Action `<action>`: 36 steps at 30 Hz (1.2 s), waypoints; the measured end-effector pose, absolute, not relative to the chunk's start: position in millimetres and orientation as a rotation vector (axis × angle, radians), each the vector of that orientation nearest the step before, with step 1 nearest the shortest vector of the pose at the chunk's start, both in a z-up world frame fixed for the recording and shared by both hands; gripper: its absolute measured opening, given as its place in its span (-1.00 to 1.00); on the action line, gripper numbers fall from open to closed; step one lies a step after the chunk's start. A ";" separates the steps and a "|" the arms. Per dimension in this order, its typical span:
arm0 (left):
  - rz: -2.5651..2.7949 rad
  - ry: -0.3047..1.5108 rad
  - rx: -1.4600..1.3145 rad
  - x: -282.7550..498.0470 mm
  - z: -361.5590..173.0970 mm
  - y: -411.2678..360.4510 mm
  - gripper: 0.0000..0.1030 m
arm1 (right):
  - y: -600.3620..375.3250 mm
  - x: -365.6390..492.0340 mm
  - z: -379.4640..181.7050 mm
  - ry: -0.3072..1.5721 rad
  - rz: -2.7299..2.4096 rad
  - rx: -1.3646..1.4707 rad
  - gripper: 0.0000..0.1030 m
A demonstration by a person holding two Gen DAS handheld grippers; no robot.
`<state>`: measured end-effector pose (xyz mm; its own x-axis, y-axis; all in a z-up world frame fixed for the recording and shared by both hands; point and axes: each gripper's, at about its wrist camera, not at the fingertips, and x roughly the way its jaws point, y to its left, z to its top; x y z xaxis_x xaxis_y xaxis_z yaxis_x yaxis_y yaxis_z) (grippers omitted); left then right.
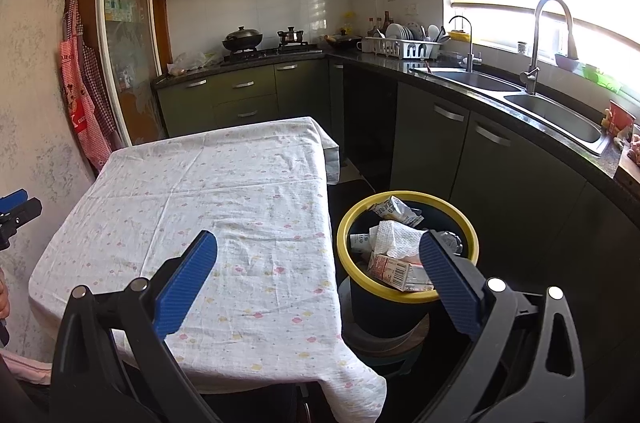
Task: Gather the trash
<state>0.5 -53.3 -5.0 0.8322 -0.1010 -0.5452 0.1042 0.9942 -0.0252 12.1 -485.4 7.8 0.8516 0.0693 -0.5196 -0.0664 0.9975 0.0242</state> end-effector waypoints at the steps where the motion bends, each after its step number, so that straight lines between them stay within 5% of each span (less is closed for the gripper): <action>1: -0.108 0.578 0.005 0.3 -5.0 -53.6 0.91 | -485.3 12.4 7.5 0.548 0.072 0.006 0.87; 36: -0.109 0.582 -0.004 5.4 -10.9 -54.7 0.91 | -483.7 17.3 1.0 0.562 0.082 0.012 0.87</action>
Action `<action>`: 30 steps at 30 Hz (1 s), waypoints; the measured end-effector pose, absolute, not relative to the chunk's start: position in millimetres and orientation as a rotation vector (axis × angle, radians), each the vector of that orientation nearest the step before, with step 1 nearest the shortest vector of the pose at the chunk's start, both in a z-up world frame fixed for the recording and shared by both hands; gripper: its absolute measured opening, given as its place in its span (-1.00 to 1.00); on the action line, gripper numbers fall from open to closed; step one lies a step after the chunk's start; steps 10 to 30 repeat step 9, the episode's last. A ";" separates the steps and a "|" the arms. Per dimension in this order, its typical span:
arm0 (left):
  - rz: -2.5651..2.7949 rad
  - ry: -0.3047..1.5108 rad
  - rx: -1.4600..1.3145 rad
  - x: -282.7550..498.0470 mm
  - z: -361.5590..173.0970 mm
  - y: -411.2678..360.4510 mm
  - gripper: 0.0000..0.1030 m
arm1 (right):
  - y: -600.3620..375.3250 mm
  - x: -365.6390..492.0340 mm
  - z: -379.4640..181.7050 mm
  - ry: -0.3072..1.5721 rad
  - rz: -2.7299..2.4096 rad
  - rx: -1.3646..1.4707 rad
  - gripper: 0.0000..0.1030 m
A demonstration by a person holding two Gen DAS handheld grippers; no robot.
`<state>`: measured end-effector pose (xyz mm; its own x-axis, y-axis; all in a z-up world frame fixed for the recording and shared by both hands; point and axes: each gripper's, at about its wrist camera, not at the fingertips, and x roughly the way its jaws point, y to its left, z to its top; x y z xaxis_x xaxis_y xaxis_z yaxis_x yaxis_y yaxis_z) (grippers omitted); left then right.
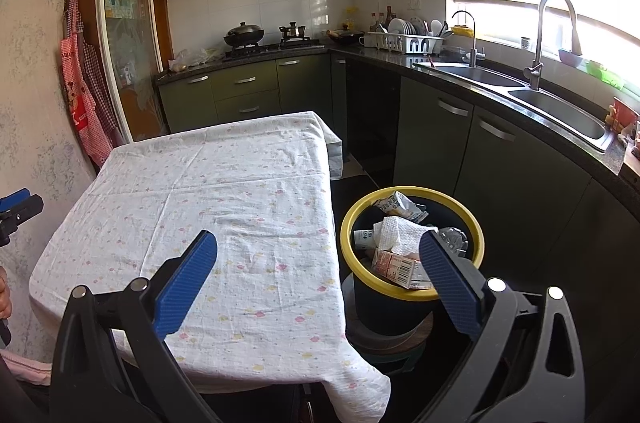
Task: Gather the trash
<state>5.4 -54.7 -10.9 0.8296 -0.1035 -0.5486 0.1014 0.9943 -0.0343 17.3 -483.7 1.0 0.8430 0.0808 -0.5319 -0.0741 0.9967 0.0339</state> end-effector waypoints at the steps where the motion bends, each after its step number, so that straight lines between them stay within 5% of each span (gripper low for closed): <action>1: -0.108 0.590 0.004 9.4 -11.6 -55.6 0.91 | -483.2 20.3 -0.4 0.565 0.088 0.015 0.87; 9: -0.041 0.686 -0.041 93.4 -42.8 -23.2 0.91 | -456.9 86.4 -11.9 0.607 0.158 -0.006 0.87; 30: -0.041 0.686 -0.041 93.4 -42.8 -23.2 0.91 | -456.9 86.4 -11.9 0.607 0.158 -0.006 0.87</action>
